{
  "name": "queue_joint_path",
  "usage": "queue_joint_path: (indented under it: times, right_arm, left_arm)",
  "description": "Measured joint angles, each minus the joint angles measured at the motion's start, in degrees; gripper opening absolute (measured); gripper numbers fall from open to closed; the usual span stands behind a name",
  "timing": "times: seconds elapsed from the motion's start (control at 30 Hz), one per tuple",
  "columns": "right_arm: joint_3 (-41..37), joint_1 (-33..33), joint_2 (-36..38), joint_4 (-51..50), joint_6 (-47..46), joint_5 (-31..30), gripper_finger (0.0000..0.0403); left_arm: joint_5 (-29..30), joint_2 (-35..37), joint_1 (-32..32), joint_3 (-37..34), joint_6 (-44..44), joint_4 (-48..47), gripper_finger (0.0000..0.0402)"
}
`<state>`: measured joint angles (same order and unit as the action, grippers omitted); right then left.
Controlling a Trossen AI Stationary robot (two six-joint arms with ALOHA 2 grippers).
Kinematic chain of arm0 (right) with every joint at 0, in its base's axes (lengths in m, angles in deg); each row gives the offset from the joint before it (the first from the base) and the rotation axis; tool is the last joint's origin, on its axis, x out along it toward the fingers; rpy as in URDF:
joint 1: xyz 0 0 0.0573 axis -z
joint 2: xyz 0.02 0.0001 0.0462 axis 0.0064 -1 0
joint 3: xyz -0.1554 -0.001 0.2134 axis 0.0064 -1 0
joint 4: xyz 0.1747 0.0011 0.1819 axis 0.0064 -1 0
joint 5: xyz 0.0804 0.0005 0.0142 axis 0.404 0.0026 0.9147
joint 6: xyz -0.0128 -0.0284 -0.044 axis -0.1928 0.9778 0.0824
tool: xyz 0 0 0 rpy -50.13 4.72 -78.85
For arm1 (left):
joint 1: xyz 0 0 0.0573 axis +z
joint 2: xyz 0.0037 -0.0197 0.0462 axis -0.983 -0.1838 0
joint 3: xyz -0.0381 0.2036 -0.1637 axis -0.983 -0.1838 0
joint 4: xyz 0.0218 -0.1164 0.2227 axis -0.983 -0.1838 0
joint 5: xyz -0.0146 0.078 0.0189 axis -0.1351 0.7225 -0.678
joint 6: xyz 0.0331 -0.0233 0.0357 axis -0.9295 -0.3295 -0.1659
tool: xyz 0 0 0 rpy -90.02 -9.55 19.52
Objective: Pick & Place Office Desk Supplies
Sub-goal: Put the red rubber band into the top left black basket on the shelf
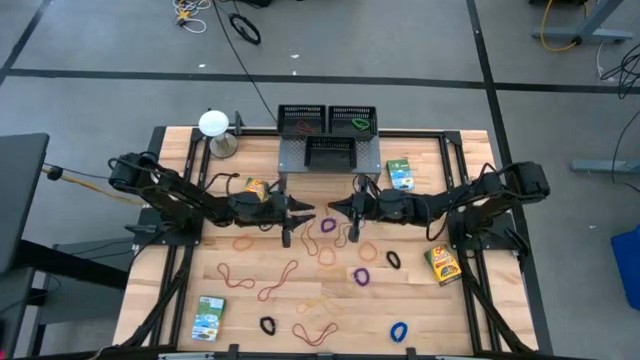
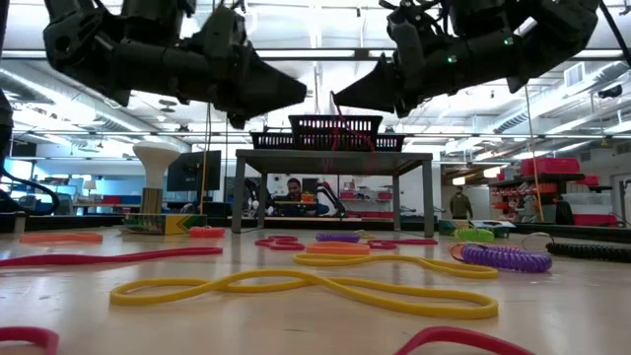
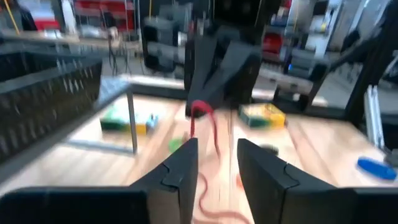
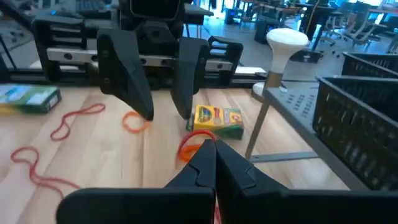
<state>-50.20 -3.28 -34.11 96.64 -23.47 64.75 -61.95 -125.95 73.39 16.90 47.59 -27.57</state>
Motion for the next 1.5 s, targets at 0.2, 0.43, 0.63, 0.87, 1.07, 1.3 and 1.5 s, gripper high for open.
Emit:
queue_joint_path:
  times: [0.2, 0.43, 0.63, 0.87, 1.07, 1.3, 1.5]
  right_arm:
    - [-0.97, -0.96, -0.04, -0.03, 3.3, 0.47, 0.0]
    - [-0.95, -1.04, -0.04, 0.99, 3.27, 0.43, 0.0]
    - [-0.95, -1.04, -0.07, 2.96, 3.14, 0.19, 0.0]
    - [-0.95, -1.35, -0.07, 3.36, 3.12, 0.15, 0.0]
    - [-0.95, -2.03, -0.09, 4.61, 3.66, 0.19, 0.0]
    - [-0.95, -2.03, -0.09, 5.01, 3.66, 0.19, 0.0]
    - [-0.95, -2.03, -0.09, 5.3, 3.64, 0.69, 0.0]
  left_arm:
    - [0.01, 0.0, 0.07, 2.78, 1.45, -8.89, 0.0185]
    - [-0.03, -1.54, 0.03, 4.87, 5.91, -8.78, 0.0246]
    - [0.16, -7.52, 0.0, 8.59, 6.94, -8.76, 0.0262]
    - [5.35, -11.83, 0.57, 12.49, 4.47, -8.64, 0.0263]
    - [2.07, -12.0, 0.5, 13.54, 0.39, -8.15, 0.0259]
    - [-1.36, -11.99, 0.61, 13.54, -1.31, -7.72, 0.0232]
    - [-2.04, -12.0, 0.61, 13.54, -1.82, -7.61, 0.0192]
